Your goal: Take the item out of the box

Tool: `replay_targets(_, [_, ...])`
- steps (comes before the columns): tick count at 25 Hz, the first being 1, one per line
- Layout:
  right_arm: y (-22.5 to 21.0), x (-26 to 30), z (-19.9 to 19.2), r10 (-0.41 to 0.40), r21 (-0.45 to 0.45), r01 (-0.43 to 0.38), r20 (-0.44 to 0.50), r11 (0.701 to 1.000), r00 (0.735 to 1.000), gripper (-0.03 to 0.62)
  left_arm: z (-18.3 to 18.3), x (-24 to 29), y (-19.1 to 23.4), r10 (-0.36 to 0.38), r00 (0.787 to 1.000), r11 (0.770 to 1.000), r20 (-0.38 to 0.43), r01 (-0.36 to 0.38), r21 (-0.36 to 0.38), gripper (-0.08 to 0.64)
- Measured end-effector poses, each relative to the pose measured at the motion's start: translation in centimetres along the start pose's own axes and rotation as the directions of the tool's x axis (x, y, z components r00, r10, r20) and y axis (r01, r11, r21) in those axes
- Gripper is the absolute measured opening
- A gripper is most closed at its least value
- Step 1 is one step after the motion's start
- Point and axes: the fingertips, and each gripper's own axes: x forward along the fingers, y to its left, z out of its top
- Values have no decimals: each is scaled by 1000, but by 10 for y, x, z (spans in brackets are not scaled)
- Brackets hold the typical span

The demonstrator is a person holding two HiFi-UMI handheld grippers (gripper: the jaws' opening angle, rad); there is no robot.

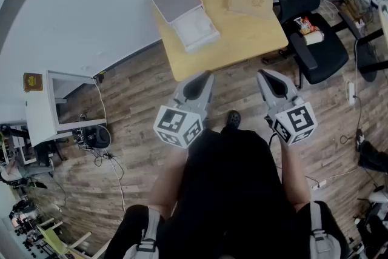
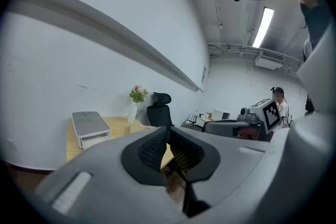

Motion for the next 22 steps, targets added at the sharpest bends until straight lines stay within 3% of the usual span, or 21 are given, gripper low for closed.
replay_targets(12, [-2, -1, 0, 9, -10, -9, 6, 1000, 1000, 3, -2, -3, 8, 37, 999, 999, -17, -37, 5, 26])
replay_targets(22, [-15, 0, -13, 36, 78, -35, -2, 996, 999, 3, -11, 4, 6, 57, 998, 998, -34, -57, -2, 26])
